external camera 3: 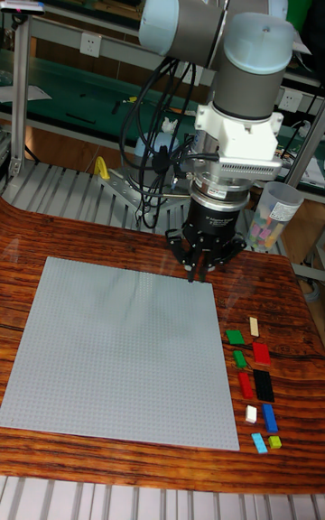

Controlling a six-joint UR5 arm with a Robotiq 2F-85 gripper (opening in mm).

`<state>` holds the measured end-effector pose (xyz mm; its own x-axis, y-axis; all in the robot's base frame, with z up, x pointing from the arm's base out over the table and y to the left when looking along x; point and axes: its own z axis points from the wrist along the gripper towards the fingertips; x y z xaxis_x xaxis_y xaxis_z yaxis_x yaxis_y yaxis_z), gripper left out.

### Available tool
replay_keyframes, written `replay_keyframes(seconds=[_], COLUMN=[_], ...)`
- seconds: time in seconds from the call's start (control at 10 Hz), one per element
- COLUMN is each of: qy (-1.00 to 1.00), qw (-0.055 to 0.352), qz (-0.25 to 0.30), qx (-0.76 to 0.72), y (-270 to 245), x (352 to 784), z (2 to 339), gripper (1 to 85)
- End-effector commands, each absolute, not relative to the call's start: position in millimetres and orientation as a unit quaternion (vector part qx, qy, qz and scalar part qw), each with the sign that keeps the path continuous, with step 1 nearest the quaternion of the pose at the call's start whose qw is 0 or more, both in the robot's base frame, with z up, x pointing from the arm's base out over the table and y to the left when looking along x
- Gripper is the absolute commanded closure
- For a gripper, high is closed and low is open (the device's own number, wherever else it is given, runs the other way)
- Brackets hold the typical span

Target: Build with small Lego blocks

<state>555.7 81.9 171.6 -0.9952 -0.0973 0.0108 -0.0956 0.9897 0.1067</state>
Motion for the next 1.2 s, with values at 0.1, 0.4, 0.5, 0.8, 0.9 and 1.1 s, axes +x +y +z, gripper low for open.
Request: replay_keyframes(seconds=[0.1,0.4,0.5,0.8,0.9,1.1], qy=[-0.998,-0.997,-0.997,-0.997,-0.998,-0.997], qw=[0.01,0.019,0.027,0.026,0.031,0.027], qz=[-0.059,-0.057,-0.056,-0.06,-0.045,-0.054], qx=[0.035,0.04,0.044,0.05,0.043,0.041], y=[96,95,94,96,88,93], x=[563,560,556,556,554,556], z=[178,178,178,179,178,178], gripper=[0.7,9.0,21.3,58.3,79.7,84.7])
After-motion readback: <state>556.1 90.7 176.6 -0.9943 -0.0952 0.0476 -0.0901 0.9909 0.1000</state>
